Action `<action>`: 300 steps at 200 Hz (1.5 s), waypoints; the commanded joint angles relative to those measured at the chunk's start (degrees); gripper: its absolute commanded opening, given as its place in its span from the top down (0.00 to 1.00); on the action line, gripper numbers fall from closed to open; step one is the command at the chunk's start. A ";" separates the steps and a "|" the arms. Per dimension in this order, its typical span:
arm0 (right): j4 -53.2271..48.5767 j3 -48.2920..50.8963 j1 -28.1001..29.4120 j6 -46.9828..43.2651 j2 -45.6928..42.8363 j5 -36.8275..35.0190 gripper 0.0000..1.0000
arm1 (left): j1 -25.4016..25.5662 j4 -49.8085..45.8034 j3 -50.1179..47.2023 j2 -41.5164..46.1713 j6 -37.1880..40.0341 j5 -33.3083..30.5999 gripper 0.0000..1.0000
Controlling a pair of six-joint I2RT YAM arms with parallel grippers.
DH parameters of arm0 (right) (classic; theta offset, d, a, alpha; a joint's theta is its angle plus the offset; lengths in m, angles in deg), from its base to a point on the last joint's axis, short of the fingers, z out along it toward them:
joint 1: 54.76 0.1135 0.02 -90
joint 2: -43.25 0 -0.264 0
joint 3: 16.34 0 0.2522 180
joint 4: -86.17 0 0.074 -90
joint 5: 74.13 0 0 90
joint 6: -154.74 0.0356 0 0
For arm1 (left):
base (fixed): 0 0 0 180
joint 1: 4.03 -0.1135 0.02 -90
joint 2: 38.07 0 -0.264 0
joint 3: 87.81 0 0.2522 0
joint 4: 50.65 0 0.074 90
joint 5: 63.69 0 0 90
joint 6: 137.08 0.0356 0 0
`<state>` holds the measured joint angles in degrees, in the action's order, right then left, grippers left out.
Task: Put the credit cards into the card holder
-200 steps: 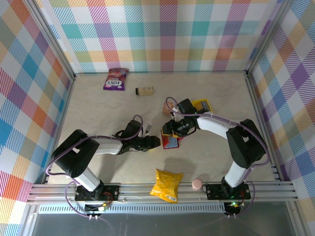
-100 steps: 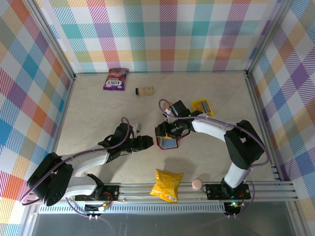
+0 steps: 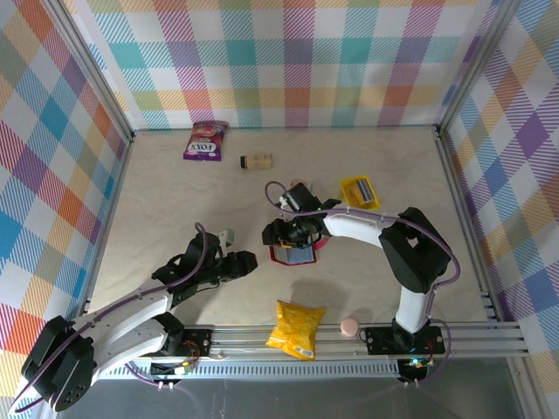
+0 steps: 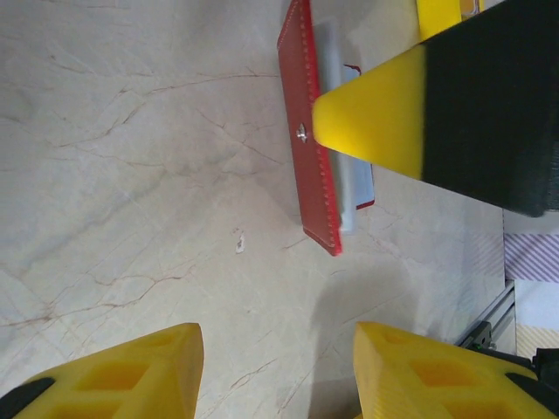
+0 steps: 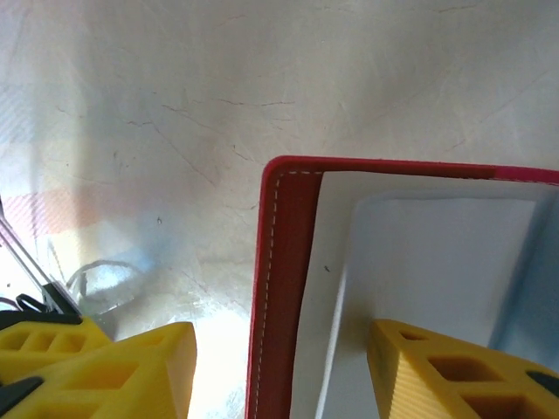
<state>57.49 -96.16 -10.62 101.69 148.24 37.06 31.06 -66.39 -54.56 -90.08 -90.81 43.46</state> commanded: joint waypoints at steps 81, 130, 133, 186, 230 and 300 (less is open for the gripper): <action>1.77 -1.89 2.44 5.85 7.60 -6.85 0.41 | -0.73 -3.45 -2.94 1.67 -0.91 -0.61 0.52; 1.00 -2.40 2.44 4.98 7.89 -7.07 0.40 | -0.73 -0.95 -3.13 -0.40 -1.10 -0.54 0.52; 0.87 -2.43 2.44 4.84 8.05 -6.93 0.40 | -0.73 -0.81 -3.14 -0.52 -1.10 -0.54 0.52; 4.75 0.22 2.18 3.59 9.12 -4.11 0.39 | -0.73 -0.29 -3.05 -1.96 -1.01 -0.70 0.52; 10.50 5.76 0.39 3.98 8.03 -1.96 0.40 | -0.73 -1.92 -3.09 -0.58 -0.97 -1.35 0.52; 13.06 8.63 -1.41 3.49 8.06 1.14 0.40 | -0.73 -3.38 -2.87 1.07 -1.84 -2.03 0.52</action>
<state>72.79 -90.61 -11.36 106.32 153.12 41.43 31.01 -68.84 -56.99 -89.69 -91.66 41.99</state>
